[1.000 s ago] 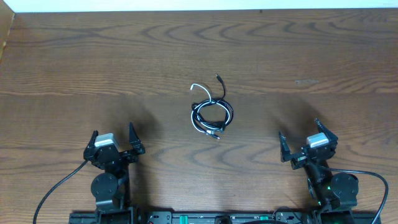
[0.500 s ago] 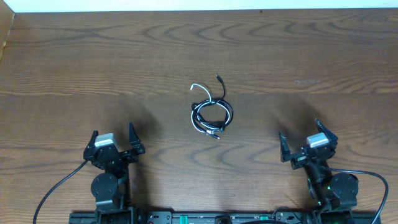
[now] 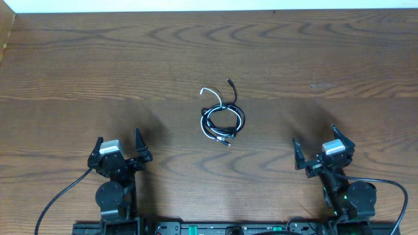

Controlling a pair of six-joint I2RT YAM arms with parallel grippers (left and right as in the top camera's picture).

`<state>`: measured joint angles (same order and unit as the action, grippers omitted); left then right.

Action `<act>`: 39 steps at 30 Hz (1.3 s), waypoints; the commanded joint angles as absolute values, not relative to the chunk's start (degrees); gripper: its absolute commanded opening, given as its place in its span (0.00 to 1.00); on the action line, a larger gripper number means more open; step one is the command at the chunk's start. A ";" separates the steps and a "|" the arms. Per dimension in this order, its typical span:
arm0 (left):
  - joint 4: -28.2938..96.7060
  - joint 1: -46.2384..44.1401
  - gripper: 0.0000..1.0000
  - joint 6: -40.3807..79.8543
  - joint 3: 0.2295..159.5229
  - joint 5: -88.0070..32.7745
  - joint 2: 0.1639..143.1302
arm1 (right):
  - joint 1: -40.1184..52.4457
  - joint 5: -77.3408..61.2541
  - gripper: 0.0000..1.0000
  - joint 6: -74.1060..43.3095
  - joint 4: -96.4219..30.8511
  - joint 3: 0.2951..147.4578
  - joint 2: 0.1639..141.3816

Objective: Untangle cables

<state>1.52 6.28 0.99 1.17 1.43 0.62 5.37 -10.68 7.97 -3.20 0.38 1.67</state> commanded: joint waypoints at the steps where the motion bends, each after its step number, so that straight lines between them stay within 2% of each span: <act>1: 4.03 6.57 0.98 -0.01 0.23 1.98 0.34 | 5.02 -10.66 0.99 7.79 -3.44 0.34 1.56; 19: 4.08 6.57 0.98 0.03 0.23 1.48 0.54 | 5.02 -13.54 0.99 7.75 -3.18 0.34 1.56; 24: 4.08 6.57 0.98 0.01 1.34 -5.17 2.50 | 4.95 -16.71 0.99 6.44 -2.81 1.19 1.56; 29: 4.32 6.57 0.98 -0.01 6.04 -8.58 7.51 | 4.91 -17.78 0.99 3.40 -4.25 4.29 1.58; 39: 5.74 6.57 0.98 -0.01 17.08 -20.49 24.88 | 4.91 -19.07 0.99 3.27 -14.87 13.96 5.78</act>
